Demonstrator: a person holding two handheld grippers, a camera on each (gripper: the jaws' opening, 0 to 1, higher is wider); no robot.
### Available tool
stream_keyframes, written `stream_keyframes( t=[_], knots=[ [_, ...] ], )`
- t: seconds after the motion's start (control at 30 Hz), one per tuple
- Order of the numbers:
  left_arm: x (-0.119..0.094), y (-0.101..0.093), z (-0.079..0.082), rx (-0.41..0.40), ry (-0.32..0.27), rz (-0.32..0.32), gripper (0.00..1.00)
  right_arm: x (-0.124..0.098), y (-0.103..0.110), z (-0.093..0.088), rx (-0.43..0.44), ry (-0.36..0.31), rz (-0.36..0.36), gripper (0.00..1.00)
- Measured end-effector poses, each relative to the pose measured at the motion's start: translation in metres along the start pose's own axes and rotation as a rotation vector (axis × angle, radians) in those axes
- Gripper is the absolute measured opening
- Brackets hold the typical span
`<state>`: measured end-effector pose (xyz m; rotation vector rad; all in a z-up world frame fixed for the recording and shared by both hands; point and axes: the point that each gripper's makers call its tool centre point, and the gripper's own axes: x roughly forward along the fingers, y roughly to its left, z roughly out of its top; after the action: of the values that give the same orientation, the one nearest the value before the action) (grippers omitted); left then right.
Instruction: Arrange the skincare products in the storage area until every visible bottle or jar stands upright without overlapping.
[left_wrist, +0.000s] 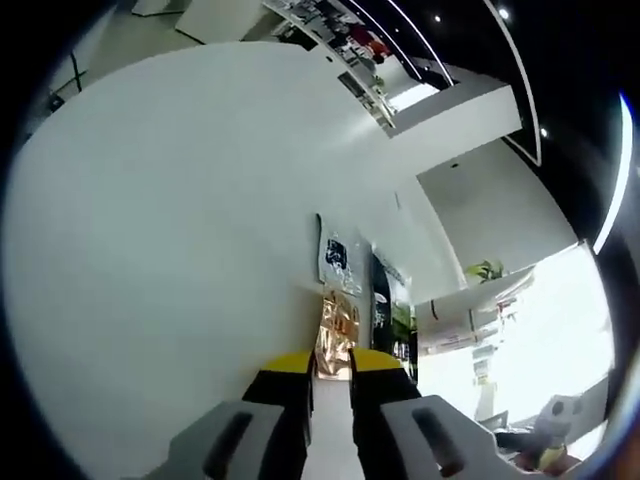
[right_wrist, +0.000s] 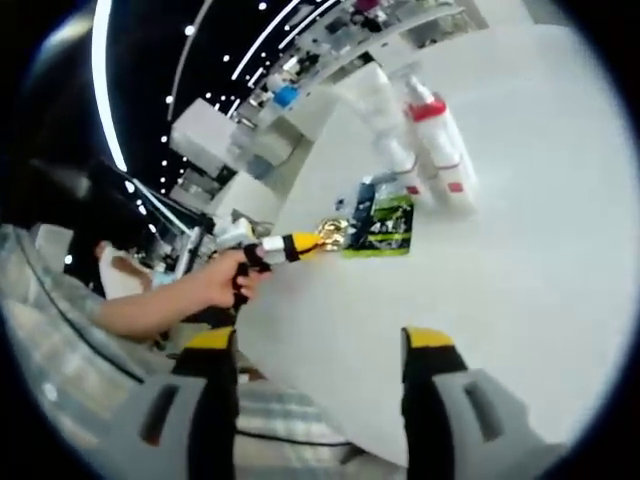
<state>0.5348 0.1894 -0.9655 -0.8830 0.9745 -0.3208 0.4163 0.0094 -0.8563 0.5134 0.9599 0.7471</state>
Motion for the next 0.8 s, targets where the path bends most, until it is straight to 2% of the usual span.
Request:
stream_keyframes(
  t=[0.4, 0.67, 0.77, 0.8],
  knots=[
    [-0.011, 0.005, -0.003, 0.027, 0.004, 0.033, 0.15, -0.001, 0.006, -0.014, 0.003, 0.000, 0.006, 0.64],
    [-0.027, 0.015, -0.013, 0.043, 0.002, 0.064, 0.17, -0.002, 0.007, -0.020, 0.003, -0.013, -0.001, 0.66],
    [-0.035, 0.019, -0.006, 0.096, -0.069, 0.088, 0.24, -0.003, 0.009, -0.022, 0.001, -0.011, -0.001, 0.66],
    [-0.038, 0.017, -0.004, 0.099, -0.096, 0.077, 0.26, -0.003, 0.010, -0.023, 0.000, -0.009, -0.001, 0.66]
  ],
)
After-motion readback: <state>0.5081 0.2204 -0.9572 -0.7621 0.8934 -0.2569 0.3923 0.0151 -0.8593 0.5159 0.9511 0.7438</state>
